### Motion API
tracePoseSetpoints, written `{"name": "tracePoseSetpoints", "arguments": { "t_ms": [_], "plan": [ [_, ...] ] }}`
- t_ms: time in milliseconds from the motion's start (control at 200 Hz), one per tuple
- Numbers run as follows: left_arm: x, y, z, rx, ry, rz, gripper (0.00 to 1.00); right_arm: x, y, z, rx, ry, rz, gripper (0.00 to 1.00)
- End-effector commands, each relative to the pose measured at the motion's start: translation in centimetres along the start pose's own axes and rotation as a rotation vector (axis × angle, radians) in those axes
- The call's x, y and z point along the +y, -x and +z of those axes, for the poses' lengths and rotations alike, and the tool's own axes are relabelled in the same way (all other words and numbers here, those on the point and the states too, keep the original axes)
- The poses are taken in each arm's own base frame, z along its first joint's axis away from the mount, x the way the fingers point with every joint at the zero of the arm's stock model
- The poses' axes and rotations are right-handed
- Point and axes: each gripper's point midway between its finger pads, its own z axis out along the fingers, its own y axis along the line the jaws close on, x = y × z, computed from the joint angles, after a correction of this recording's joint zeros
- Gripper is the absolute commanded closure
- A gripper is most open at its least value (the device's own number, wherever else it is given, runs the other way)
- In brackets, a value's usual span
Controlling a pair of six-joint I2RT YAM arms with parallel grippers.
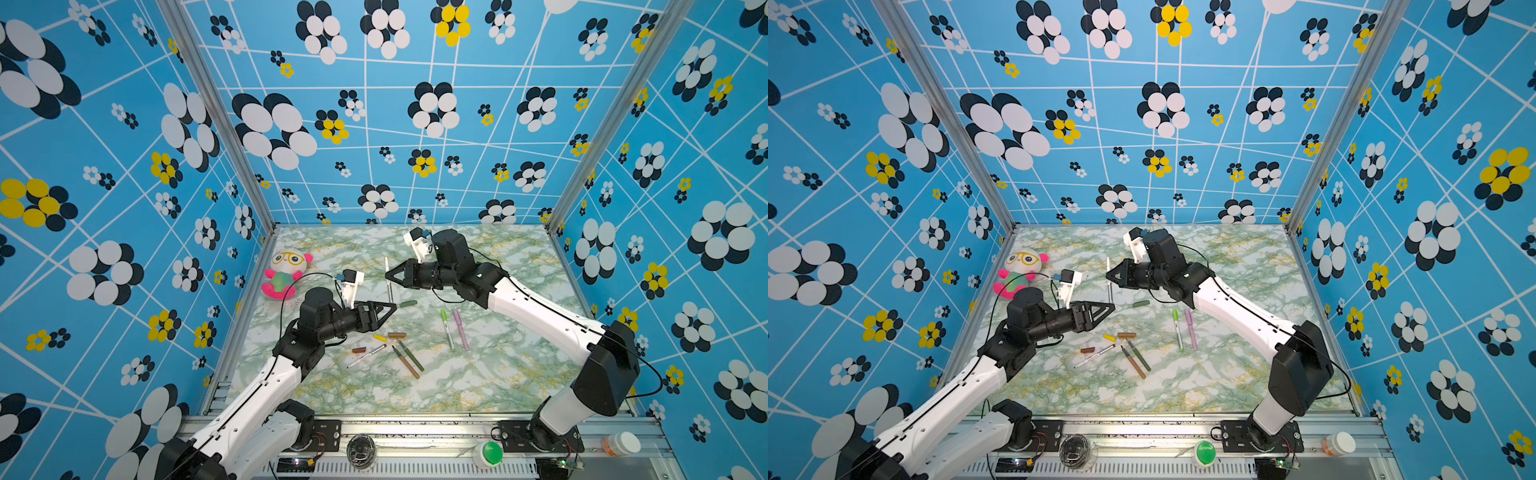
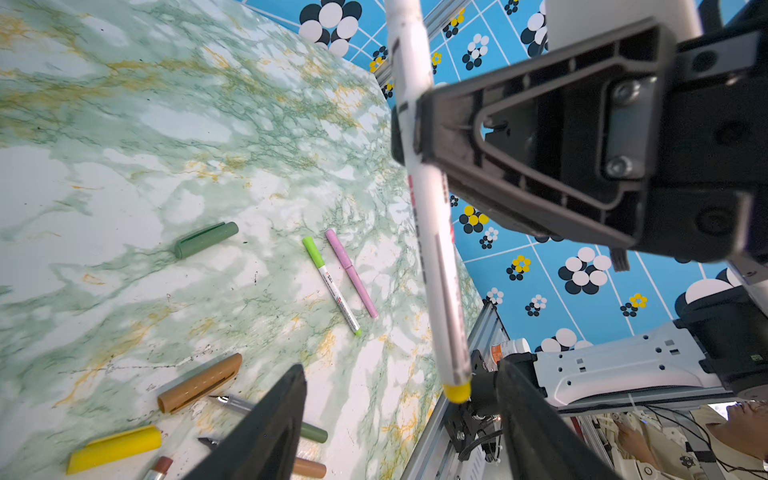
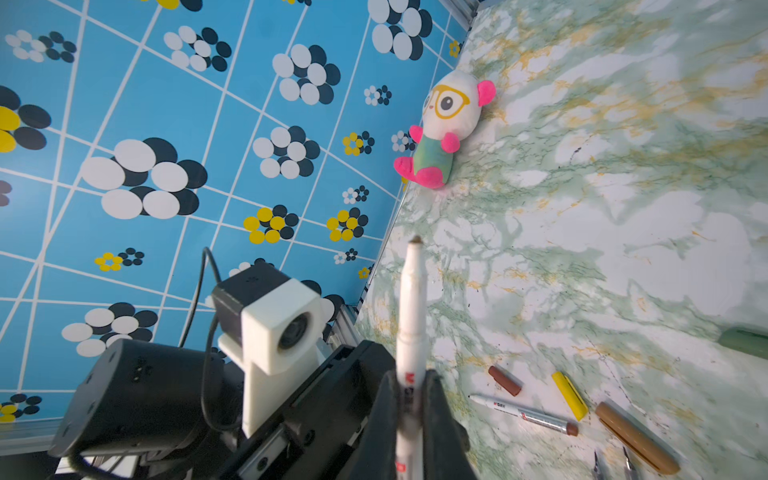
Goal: Insert the pens into the pen caps
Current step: 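Lift the white marker with the right gripper into the open left gripper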
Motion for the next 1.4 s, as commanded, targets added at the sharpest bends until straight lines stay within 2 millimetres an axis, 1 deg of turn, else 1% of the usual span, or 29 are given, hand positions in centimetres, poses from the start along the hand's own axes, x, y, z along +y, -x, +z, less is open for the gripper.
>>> {"name": "tracePoseSetpoints", "arguments": {
  "t_ms": [0,195,320,415,420,435,545,660,755,850,925,974,1009,1064,1189,1309,1394],
  "plan": [
    [-2.0,2.2,0.2,-0.061,-0.04,0.06,0.31,1.7,-0.5,0.0,0.015,0.065,-0.026,1.0],
    [-2.2,2.9,0.3,-0.079,-0.032,0.072,0.42,1.5,-1.3,-0.1,0.024,0.064,-0.025,1.0],
    [-2.2,3.0,0.3,-0.076,-0.03,0.075,0.52,1.9,-1.6,0.0,0.033,0.071,-0.031,1.0],
    [-2.1,3.0,0.4,-0.073,-0.024,0.071,0.56,2.1,-1.8,0.1,0.037,0.077,-0.039,1.0],
    [-2.1,3.0,0.4,-0.073,-0.025,0.072,0.58,2.1,-1.8,0.1,0.038,0.077,-0.039,1.0],
    [-2.1,3.0,0.4,-0.074,-0.023,0.071,0.61,2.2,-1.8,0.2,0.038,0.079,-0.04,1.0],
    [-1.7,2.9,0.5,-0.071,-0.012,0.065,0.71,2.6,-2.0,0.3,0.045,0.086,-0.045,1.0],
    [-1.7,2.9,0.4,-0.071,-0.003,0.063,0.8,2.7,-1.9,0.3,0.041,0.085,-0.051,1.0],
    [-1.6,3.0,0.2,-0.077,0.011,0.065,0.85,2.7,-1.9,0.3,0.042,0.083,-0.054,1.0],
    [-1.2,3.0,0.0,-0.083,0.038,0.064,0.91,2.6,-1.9,0.2,0.043,0.08,-0.057,1.0],
    [-0.6,3.0,-0.4,-0.092,0.081,0.055,0.98,2.6,-2.0,0.3,0.047,0.076,-0.061,1.0],
    [0.1,3.0,-0.7,-0.103,0.126,0.047,1.0,2.6,-2.0,0.3,0.05,0.071,-0.068,0.96],
    [0.7,3.0,-1.0,-0.11,0.164,0.036,1.0,2.2,-2.0,0.3,0.053,0.057,-0.071,0.91],
    [1.7,3.0,-1.7,-0.126,0.229,0.024,1.0,1.7,-2.1,0.4,0.058,0.029,-0.078,0.86],
    [3.9,2.8,-3.8,-0.156,0.396,0.008,1.0,0.1,-2.6,0.6,0.077,-0.039,-0.092,0.75],
    [6.2,2.3,-6.2,-0.179,0.548,-0.01,1.0,-2.3,-3.5,1.4,0.115,-0.128,-0.105,0.72],
    [6.9,2.1,-7.5,-0.198,0.604,-0.009,1.0,-4.6,-4.6,2.2,0.161,-0.203,-0.112,0.7]
  ]
}}
